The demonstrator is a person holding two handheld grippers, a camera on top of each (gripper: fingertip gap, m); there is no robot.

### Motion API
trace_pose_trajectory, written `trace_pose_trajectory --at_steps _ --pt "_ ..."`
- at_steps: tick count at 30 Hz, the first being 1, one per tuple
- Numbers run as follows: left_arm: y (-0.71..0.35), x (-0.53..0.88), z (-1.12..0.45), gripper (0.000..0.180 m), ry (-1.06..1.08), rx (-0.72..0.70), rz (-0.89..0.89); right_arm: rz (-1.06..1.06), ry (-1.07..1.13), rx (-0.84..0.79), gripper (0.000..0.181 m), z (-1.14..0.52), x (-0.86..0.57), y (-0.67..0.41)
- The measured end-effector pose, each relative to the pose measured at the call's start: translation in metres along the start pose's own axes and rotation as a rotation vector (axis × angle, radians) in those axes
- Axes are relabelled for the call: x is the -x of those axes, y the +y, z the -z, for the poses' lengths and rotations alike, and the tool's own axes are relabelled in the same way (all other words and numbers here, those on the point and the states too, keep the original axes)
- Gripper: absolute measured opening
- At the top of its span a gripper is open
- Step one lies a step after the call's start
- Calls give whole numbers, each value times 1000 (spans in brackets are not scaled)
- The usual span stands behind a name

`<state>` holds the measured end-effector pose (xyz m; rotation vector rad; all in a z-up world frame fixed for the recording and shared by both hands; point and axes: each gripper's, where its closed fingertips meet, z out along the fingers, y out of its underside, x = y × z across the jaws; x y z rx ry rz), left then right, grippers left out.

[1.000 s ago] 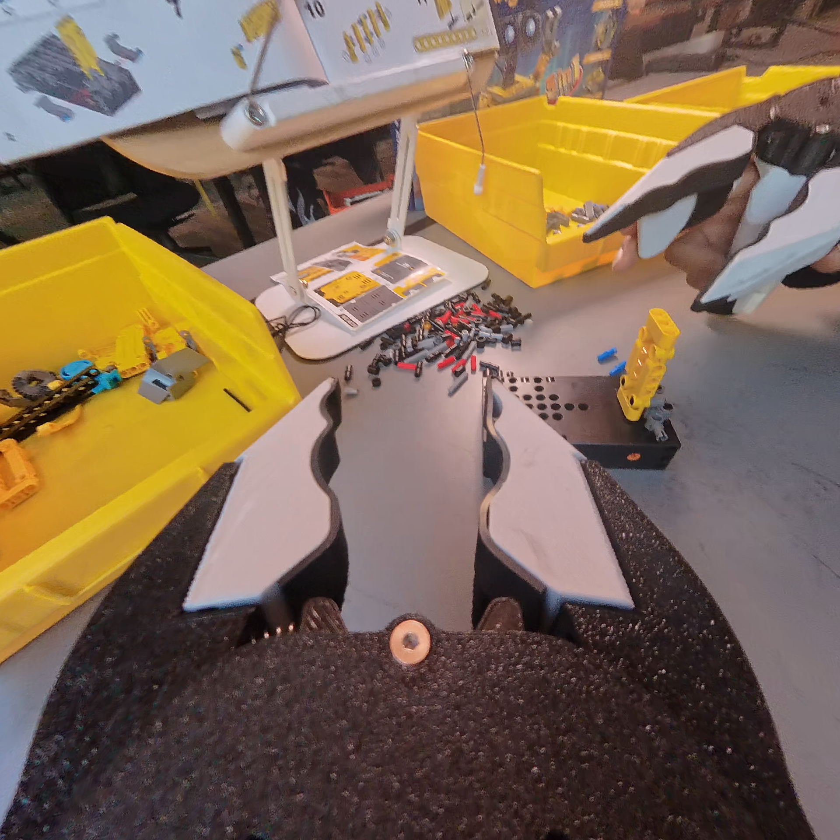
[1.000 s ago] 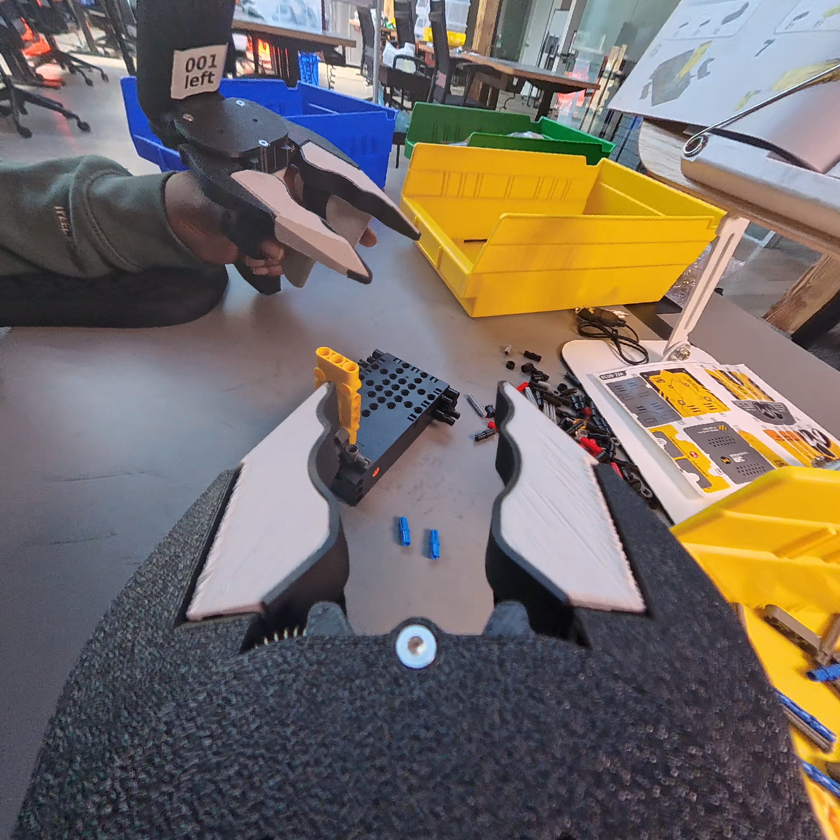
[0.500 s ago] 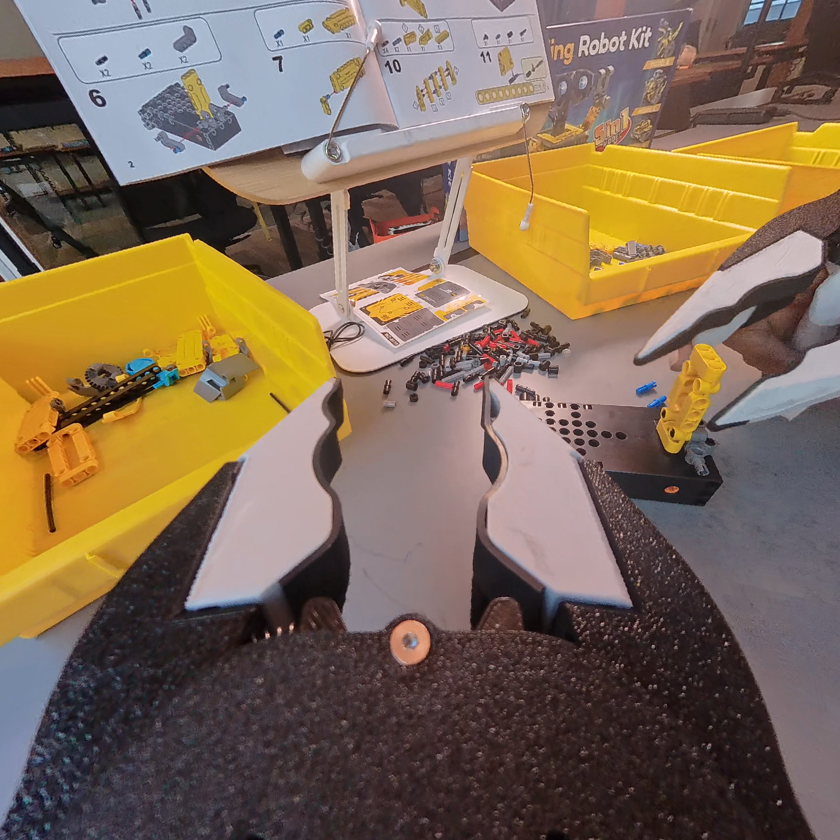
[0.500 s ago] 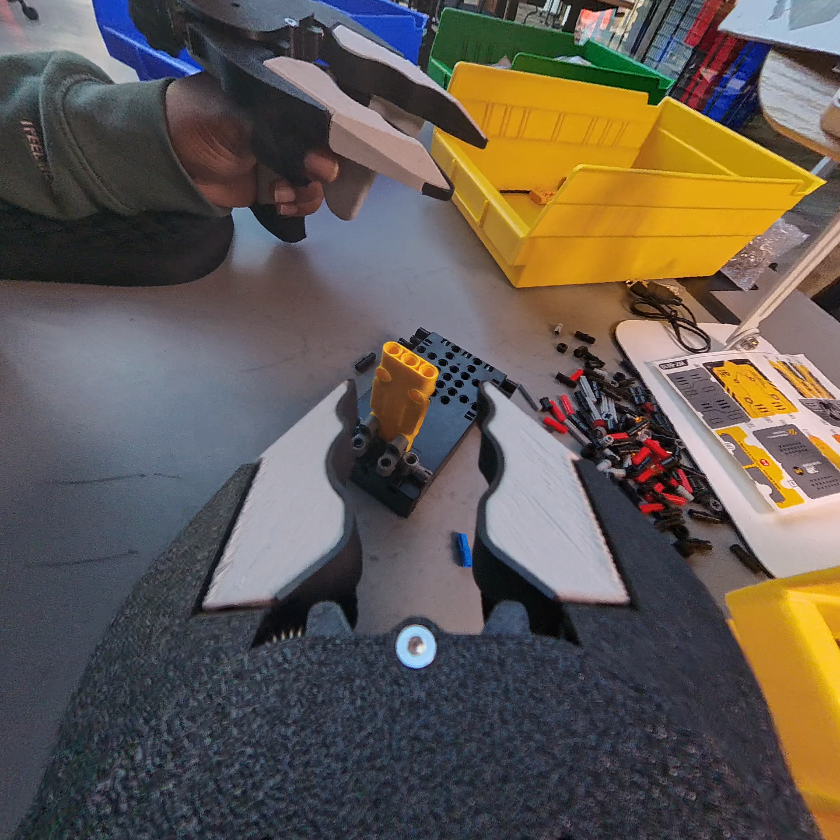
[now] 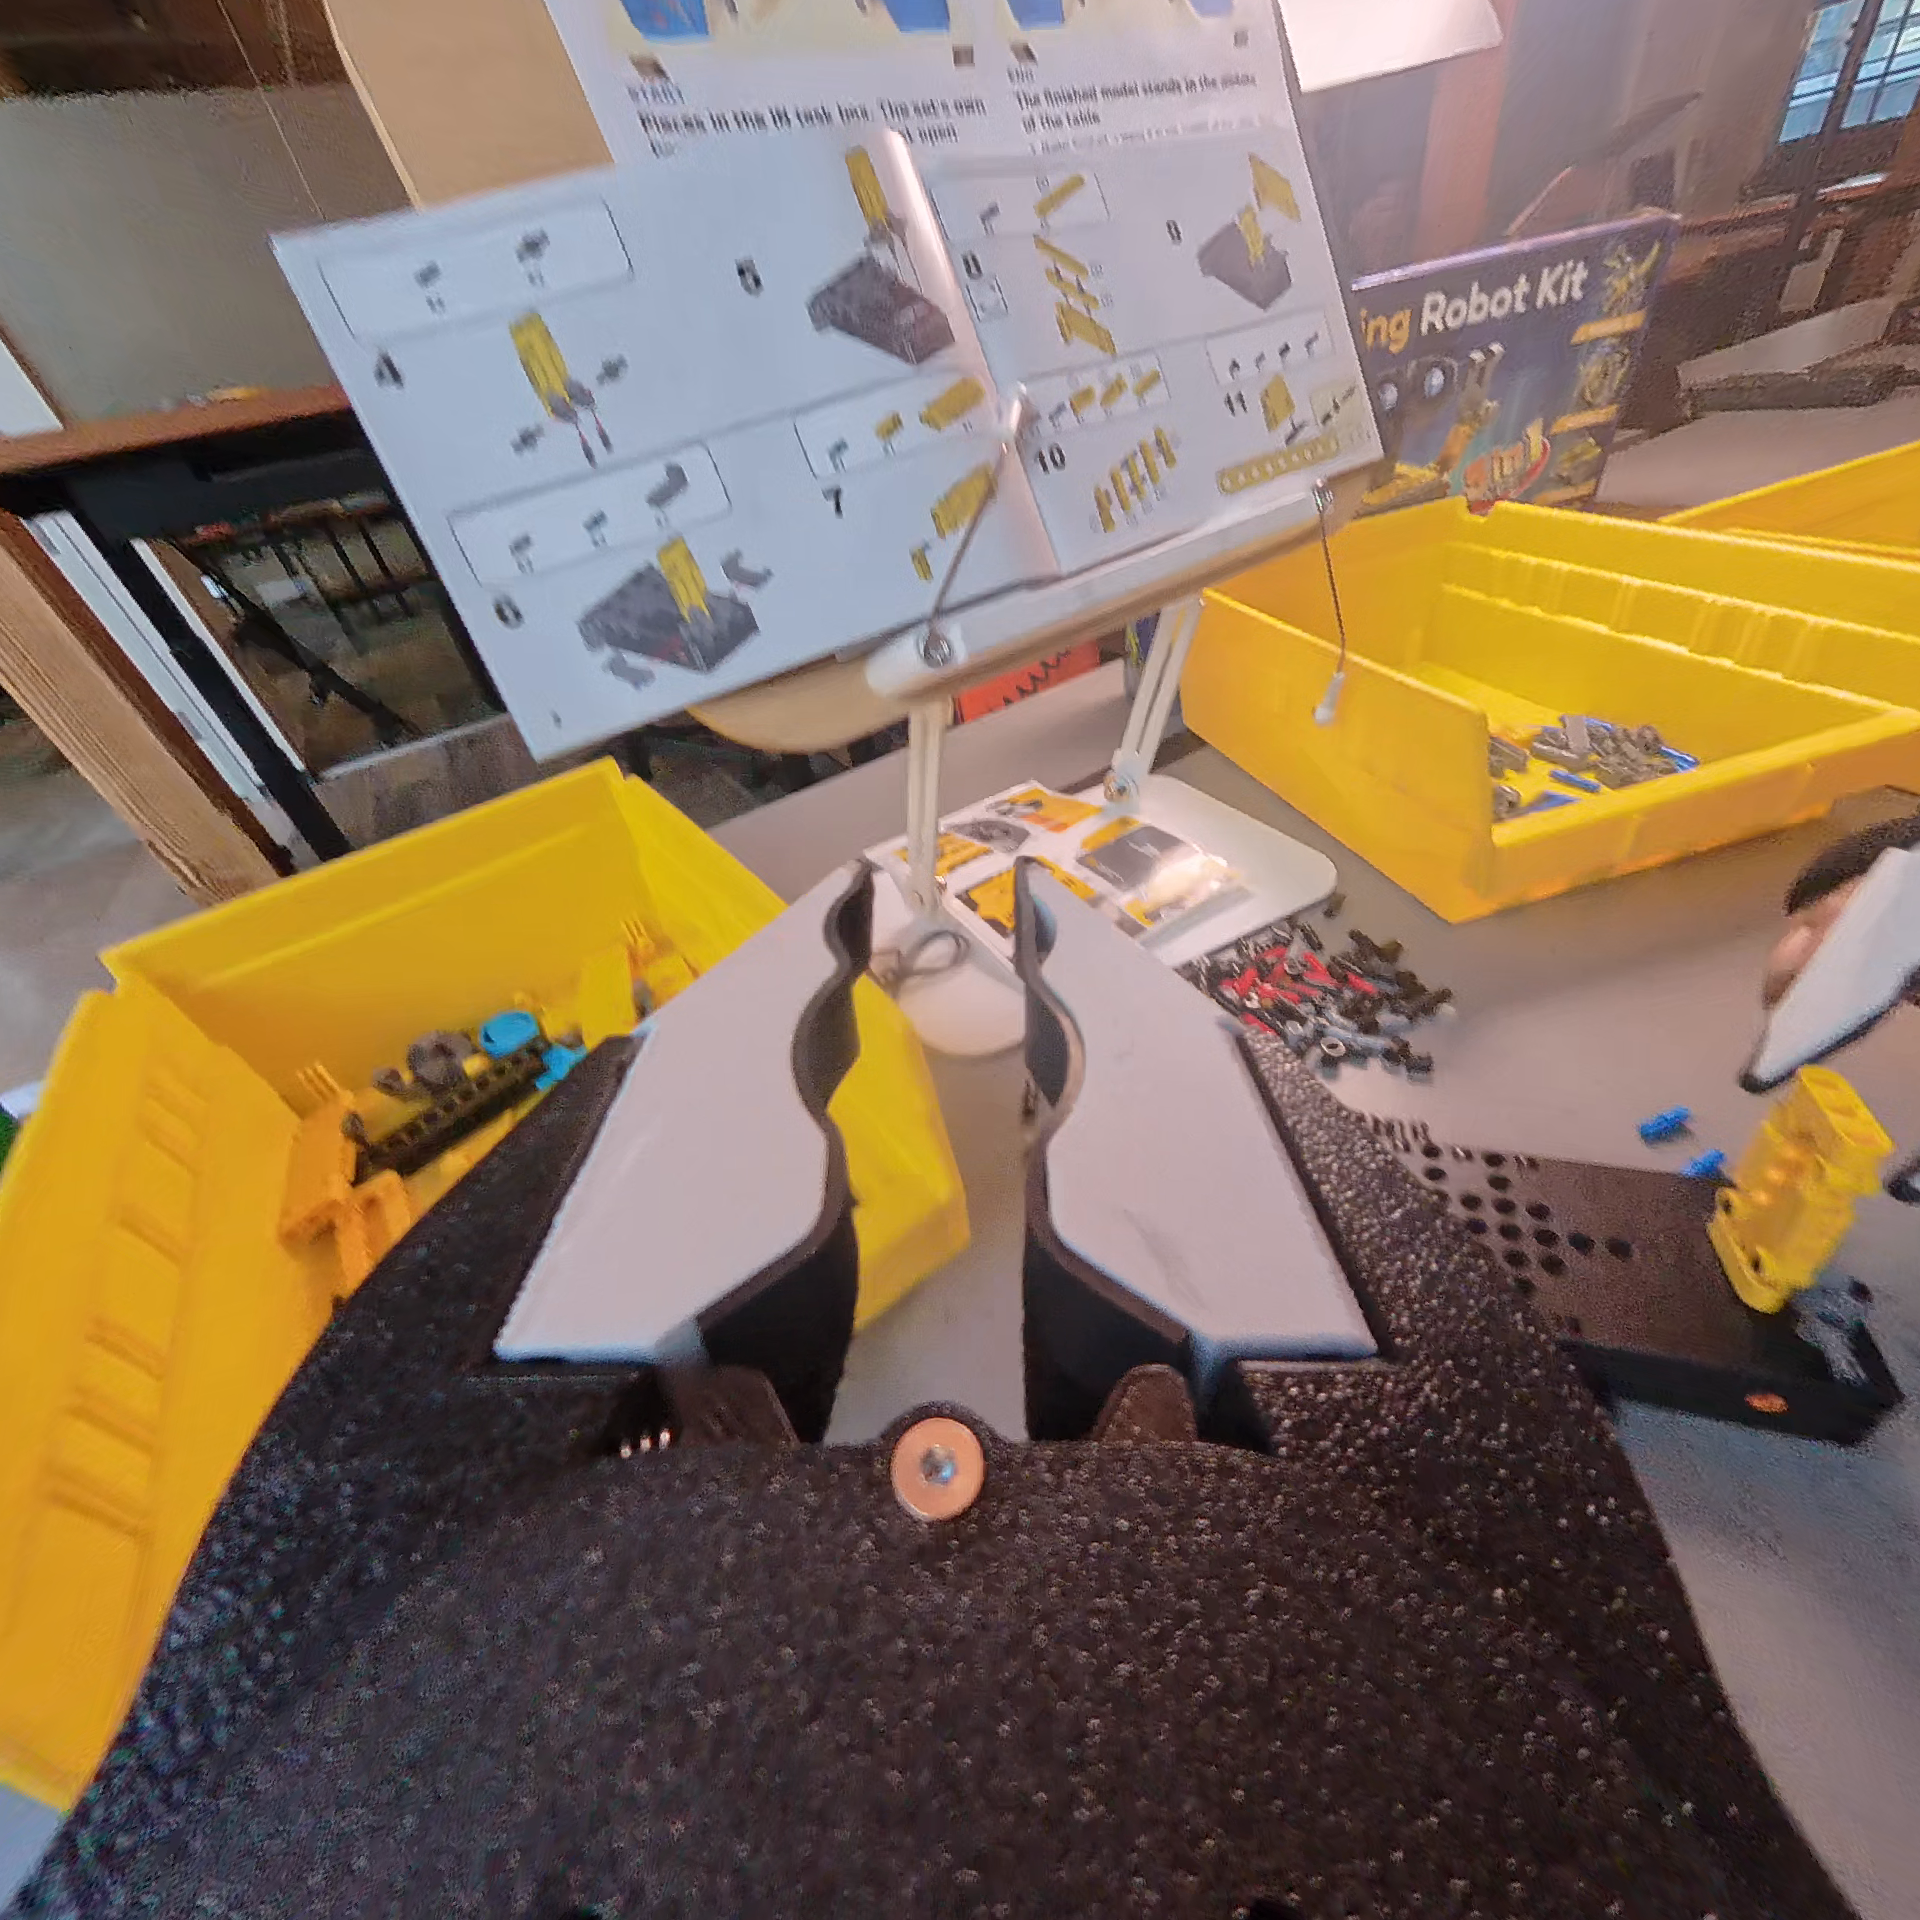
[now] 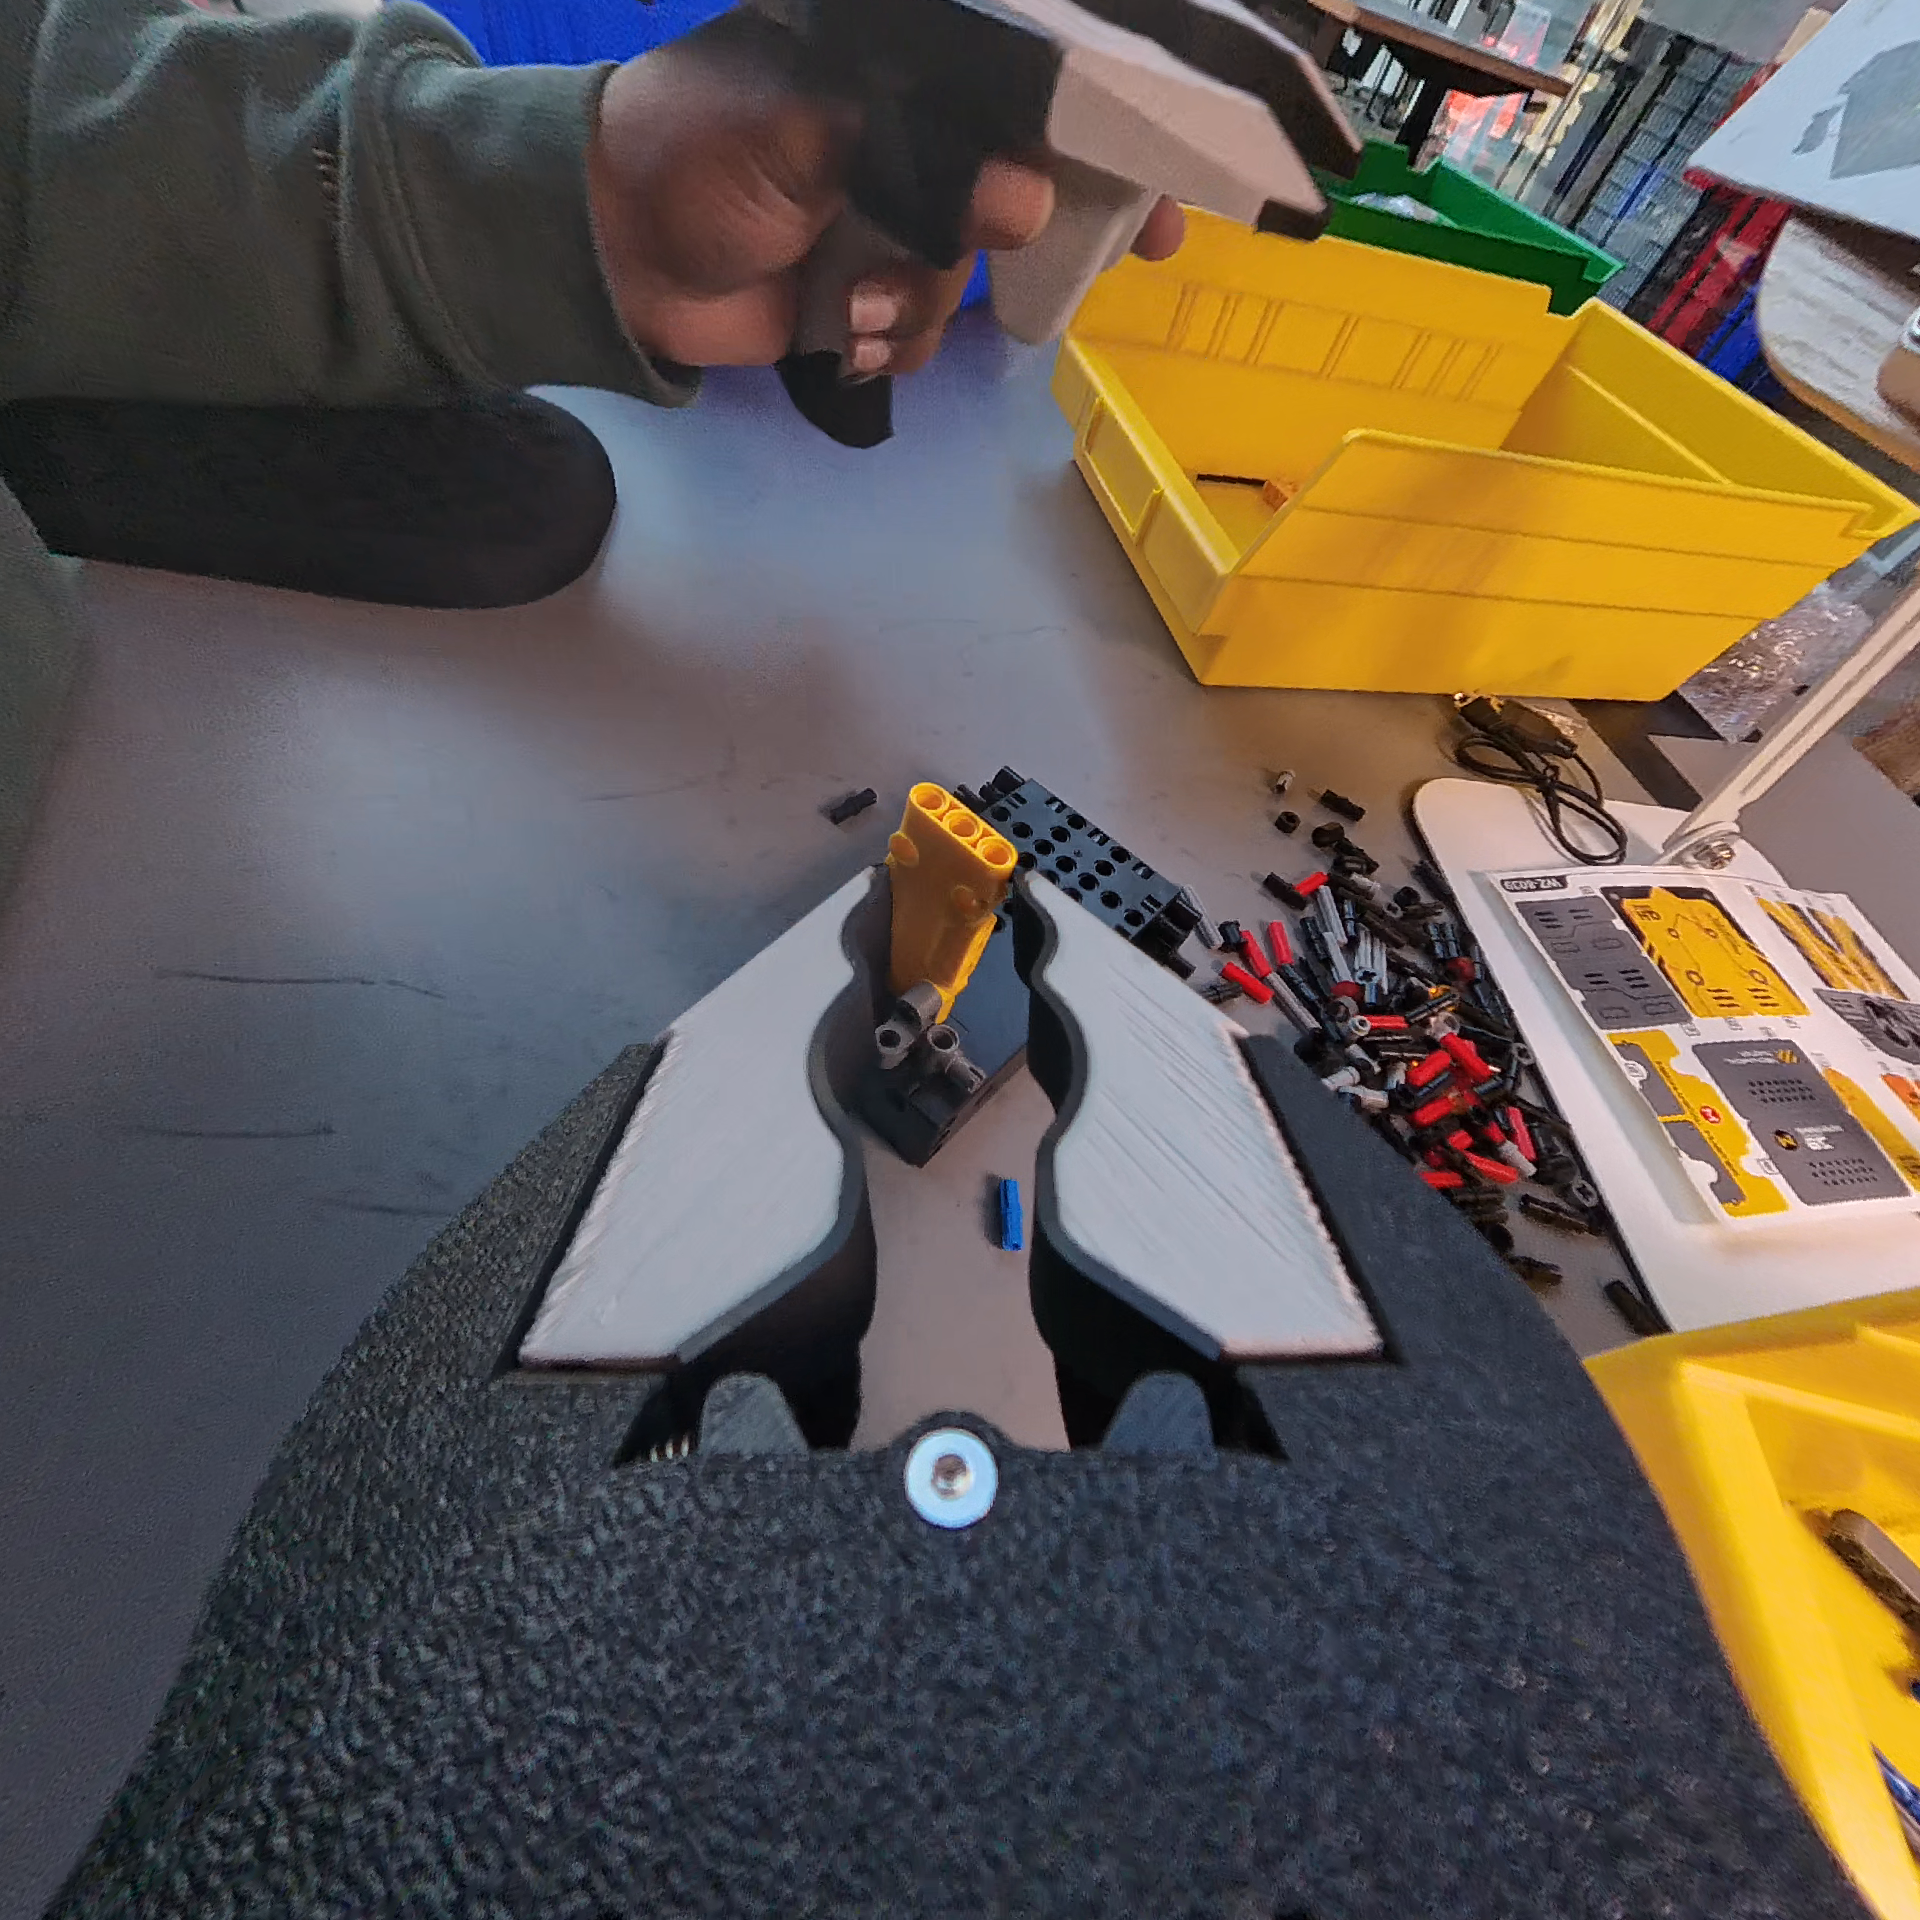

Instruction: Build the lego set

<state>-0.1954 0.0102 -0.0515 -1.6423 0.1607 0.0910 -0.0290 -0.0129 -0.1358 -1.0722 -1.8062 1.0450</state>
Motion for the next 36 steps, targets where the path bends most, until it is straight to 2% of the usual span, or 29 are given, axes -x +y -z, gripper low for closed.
trace_pose_trajectory --at_steps 4,12,21,26,30,36 --pt "-43 33 -35 4 -82 -87 -51 -17 18 -66 23 7 -4 -11" --pt "-67 70 -105 0 -150 -107 5 -17 60 -60 23 9 -13 -6" --pt "-63 74 -112 0 -160 -81 -9 -30 80 -57 23 10 -17 -2" --pt "-64 44 -85 13 -77 -113 -50 -10 82 -52 23 9 -12 -2" --pt "-42 5 -55 28 14 -74 -113 2 76 -62 23 8 -7 -7" --pt "-5 -37 1 40 54 -12 -50 30 78 -63 23 7 -1 -10"
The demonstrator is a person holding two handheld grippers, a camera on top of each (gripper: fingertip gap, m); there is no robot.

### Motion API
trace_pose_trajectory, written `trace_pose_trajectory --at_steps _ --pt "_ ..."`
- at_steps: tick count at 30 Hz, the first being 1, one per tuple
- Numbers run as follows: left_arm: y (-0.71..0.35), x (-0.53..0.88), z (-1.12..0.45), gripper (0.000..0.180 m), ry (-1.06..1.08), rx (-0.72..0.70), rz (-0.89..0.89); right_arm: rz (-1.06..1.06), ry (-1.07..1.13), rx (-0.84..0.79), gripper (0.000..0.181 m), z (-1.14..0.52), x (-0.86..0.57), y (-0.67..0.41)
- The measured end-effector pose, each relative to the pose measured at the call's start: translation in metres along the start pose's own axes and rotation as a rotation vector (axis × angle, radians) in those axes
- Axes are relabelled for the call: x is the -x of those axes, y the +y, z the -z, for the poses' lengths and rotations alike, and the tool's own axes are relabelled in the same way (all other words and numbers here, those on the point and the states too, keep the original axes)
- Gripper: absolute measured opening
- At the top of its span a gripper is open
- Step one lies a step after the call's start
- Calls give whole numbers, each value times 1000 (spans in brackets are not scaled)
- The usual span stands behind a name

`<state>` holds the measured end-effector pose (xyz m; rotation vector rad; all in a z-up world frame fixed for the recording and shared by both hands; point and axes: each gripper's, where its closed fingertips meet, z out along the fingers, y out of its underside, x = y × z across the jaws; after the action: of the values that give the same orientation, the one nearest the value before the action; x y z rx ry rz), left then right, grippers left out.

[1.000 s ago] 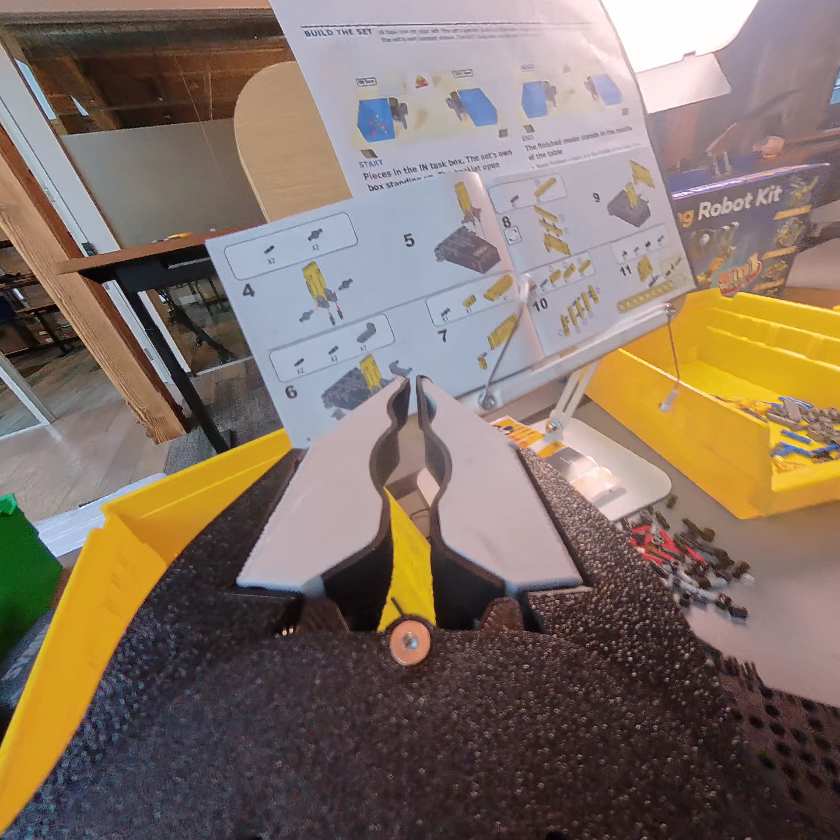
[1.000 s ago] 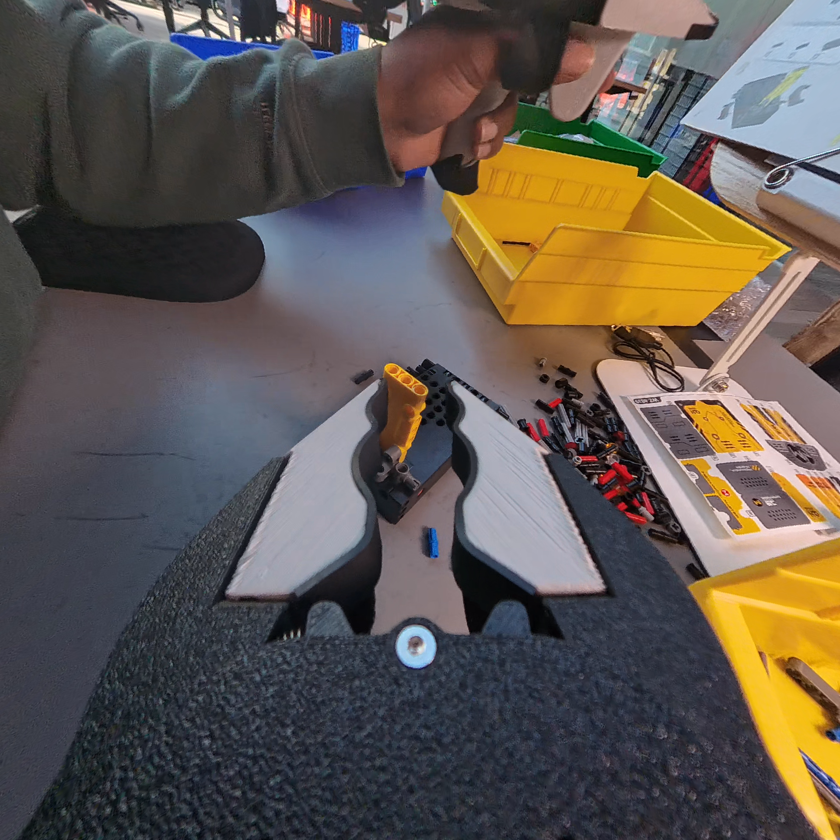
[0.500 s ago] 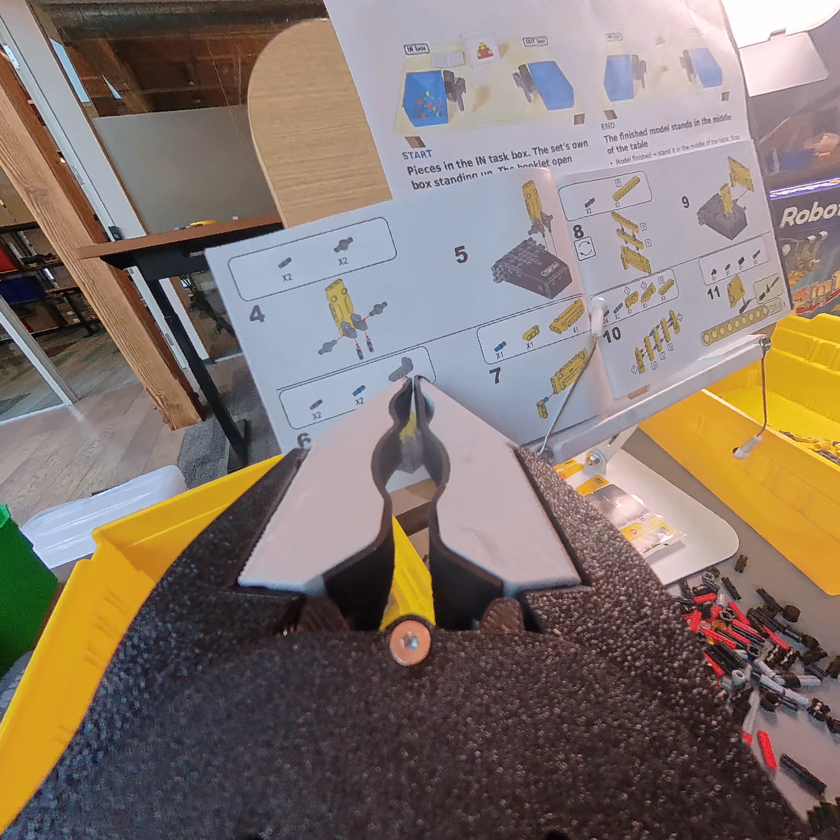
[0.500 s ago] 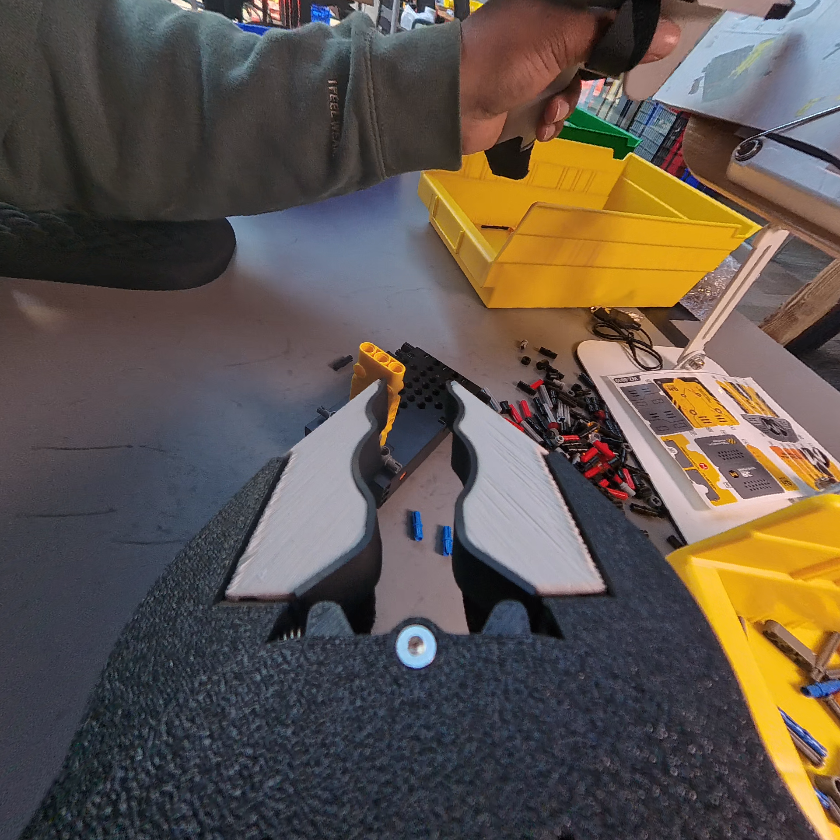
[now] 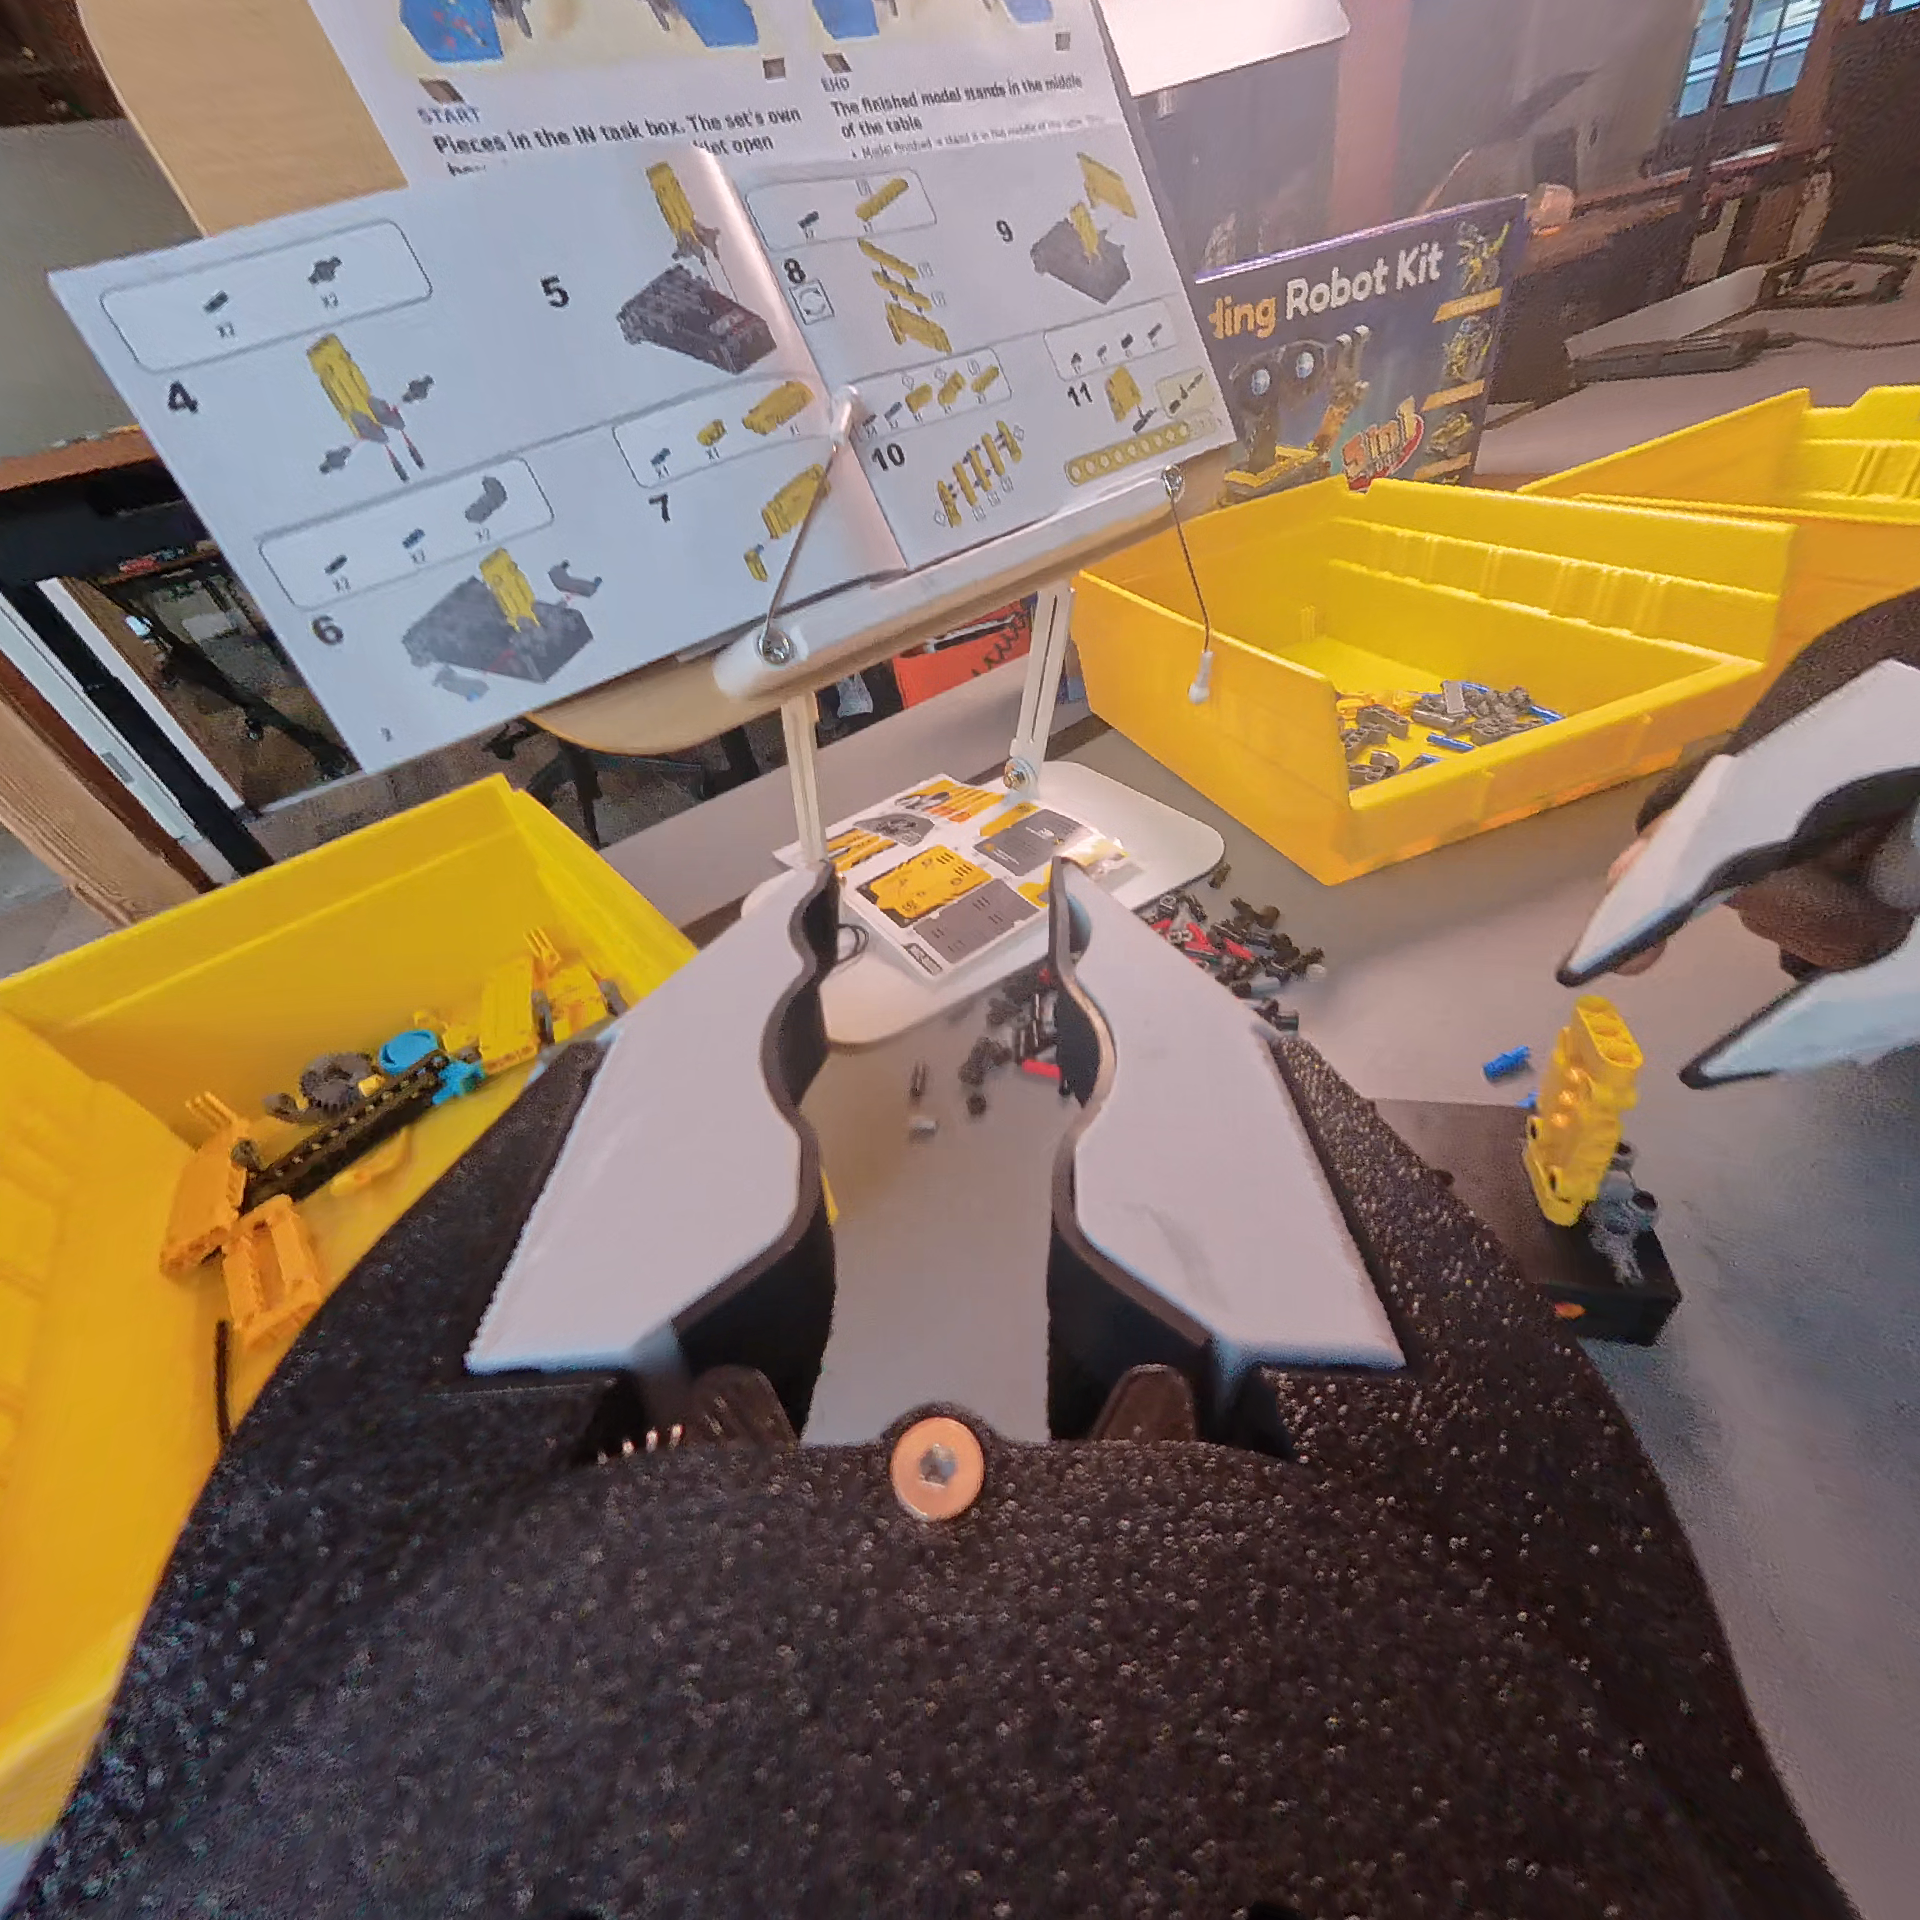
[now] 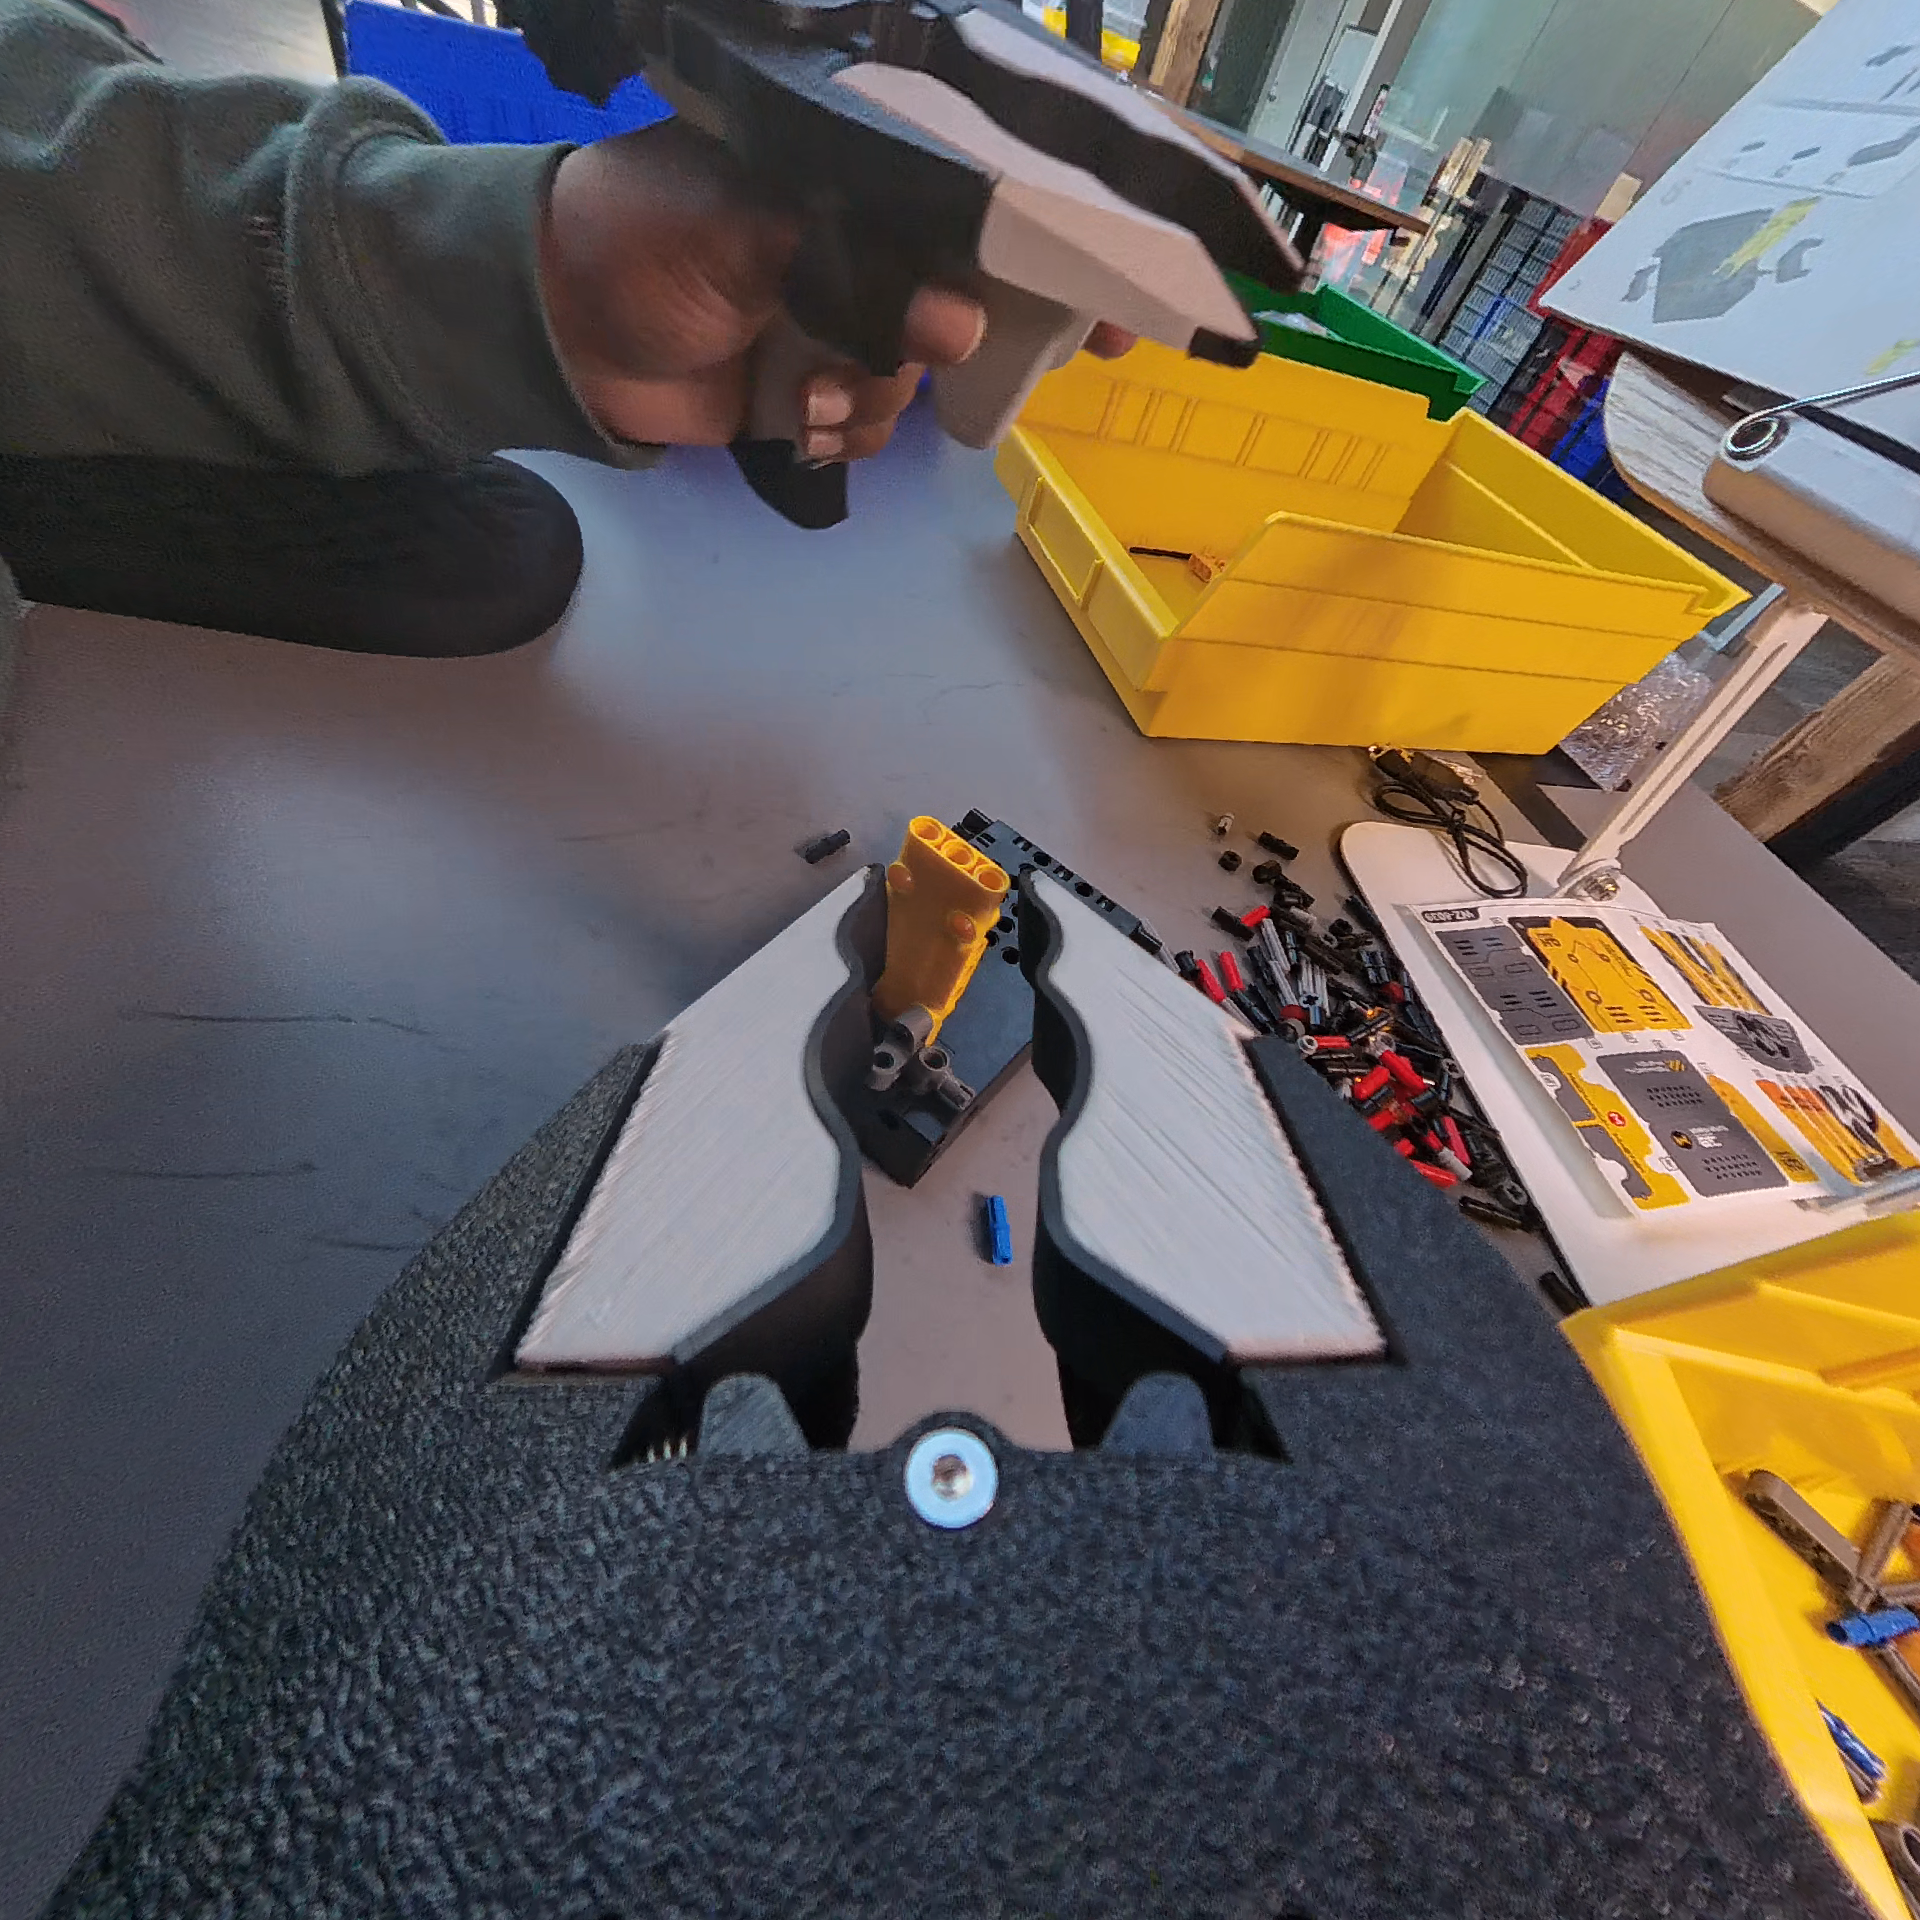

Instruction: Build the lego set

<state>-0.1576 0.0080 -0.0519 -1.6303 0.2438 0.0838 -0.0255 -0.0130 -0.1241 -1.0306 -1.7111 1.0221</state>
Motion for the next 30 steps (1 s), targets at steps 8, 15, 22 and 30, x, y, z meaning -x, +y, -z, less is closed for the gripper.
trace_pose_trajectory --at_steps 8,15,22,30 --pt "33 -14 29 43 3 31 107 -147 365 -73 4 62 -98 -37" --pt "42 -26 26 42 69 46 134 -158 389 497 13 129 -177 1" --pt "44 -23 28 42 47 55 95 154 62 741 10 83 -203 108" --pt "59 -14 24 42 20 99 107 134 -131 921 12 80 -216 149"
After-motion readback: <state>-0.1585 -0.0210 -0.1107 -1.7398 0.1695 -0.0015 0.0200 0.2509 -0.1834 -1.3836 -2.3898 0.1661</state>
